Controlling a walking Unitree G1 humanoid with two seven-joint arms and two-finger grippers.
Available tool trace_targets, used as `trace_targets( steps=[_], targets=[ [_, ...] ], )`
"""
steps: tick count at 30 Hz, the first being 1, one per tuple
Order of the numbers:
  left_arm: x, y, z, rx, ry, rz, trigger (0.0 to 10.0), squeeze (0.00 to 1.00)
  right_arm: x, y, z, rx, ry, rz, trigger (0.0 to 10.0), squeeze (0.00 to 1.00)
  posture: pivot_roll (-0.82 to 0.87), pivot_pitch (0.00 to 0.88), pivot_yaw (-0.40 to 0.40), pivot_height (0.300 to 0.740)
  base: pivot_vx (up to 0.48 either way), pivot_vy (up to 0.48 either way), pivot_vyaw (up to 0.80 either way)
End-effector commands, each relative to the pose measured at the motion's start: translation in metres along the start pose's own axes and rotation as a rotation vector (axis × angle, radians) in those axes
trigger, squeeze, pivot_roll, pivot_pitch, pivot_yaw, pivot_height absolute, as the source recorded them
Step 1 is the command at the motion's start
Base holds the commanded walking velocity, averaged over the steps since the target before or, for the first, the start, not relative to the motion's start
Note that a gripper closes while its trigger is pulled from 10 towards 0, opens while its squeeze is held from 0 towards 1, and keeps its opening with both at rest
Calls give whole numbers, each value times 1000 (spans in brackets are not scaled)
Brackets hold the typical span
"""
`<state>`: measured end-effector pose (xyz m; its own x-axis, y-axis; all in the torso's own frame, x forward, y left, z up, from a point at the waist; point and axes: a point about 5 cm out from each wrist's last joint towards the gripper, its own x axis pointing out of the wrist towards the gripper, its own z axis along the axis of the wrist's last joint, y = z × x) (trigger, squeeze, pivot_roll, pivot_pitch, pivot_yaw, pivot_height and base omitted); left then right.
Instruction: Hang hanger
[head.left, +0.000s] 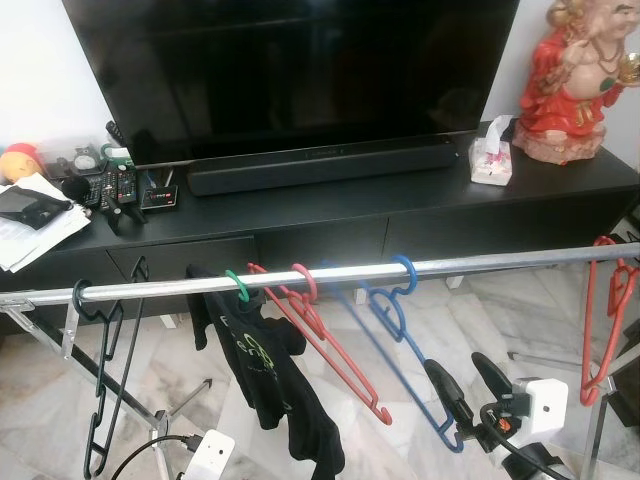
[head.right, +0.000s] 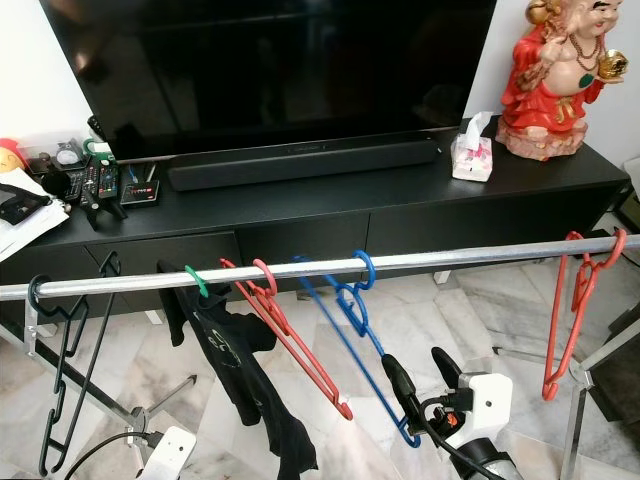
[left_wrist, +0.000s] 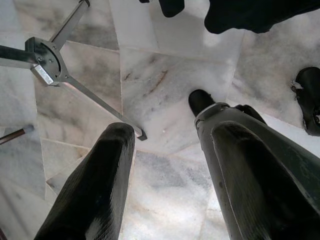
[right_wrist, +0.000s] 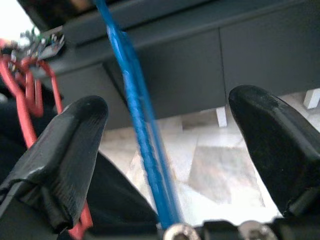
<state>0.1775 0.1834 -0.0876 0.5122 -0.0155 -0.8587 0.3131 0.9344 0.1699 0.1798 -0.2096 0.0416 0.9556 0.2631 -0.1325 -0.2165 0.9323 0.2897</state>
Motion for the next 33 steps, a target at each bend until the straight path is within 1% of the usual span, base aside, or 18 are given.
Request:
trace_targets(
  steps=[1,4,5,9,13,14,15,16,18,20,21,22,23,24,27,29,32,33],
  targets=[
    [0,2,-2,-4,10,2,10000,0,-1,-8,13,16,-90,-101,10000,0,-177,0,27,740,0,0,0],
    [0,2,-2,-4,10,2,10000,0,-1,-16,13,10,-103,-204,10000,0,-182,0,28,740,0,0,0],
    [0,2,-2,-3,11,1,10000,0,-1,-24,10,1,-107,-292,10000,0,-183,0,29,740,0,0,0],
    [0,1,-2,-3,10,2,10000,0,3,-37,6,0,-109,-422,10000,0,-175,0,26,740,0,0,0],
    [0,1,-2,-2,10,2,10000,0,7,-41,-2,21,-67,-457,10000,0,-179,0,27,740,0,0,0],
    [0,1,-2,-1,11,2,10000,0,10,-43,-15,16,6,-476,10000,0,-179,0,27,740,0,0,0],
    [0,1,-2,0,11,2,10000,0,12,-43,-22,16,43,-474,10000,0,-181,0,28,740,0,0,0],
    [0,1,-2,0,10,1,10000,0,13,-44,-30,-15,97,-481,10000,0,-183,0,28,740,0,0,0],
    [0,1,-2,1,10,-1,10000,0,14,-44,-41,-64,167,-480,10000,0,-182,0,26,740,0,0,0],
    [0,0,-2,1,10,-1,10000,0,15,-44,-46,-77,194,-468,10000,0,-180,0,25,740,0,0,0],
    [0,0,-2,-1,9,-2,10000,0,13,-45,-59,-105,267,-463,10000,0,-172,0,21,740,0,0,0],
    [0,0,-2,-1,9,-2,10000,0,13,-45,-59,-105,267,-463,10000,0,-172,0,21,740,0,0,0],
    [0,0,-2,-3,8,-2,10000,0,9,-49,-73,-118,357,-491,10000,0,-175,0,21,740,0,0,0],
    [0,0,-2,-3,8,-2,10000,0,6,-50,-79,-129,400,-504,10000,0,-175,0,21,740,0,0,0],
    [0,0,-3,-3,9,-1,10000,0,3,-52,-88,-114,453,-515,10000,0,-177,0,20,740,0,0,0],
    [0,0,-3,-2,10,1,10000,0,-3,-48,-103,-111,537,-487,10000,0,-180,0,21,740,0,0,0],
    [0,0,-3,-2,13,12,10000,0,-16,-36,-127,-172,707,-401,10000,0,-164,0,11,740,0,0,0],
    [0,0,-4,-8,14,23,10000,0,-26,-31,-138,-206,791,-347,10000,0,-153,0,1,740,0,0,0]
  ],
)
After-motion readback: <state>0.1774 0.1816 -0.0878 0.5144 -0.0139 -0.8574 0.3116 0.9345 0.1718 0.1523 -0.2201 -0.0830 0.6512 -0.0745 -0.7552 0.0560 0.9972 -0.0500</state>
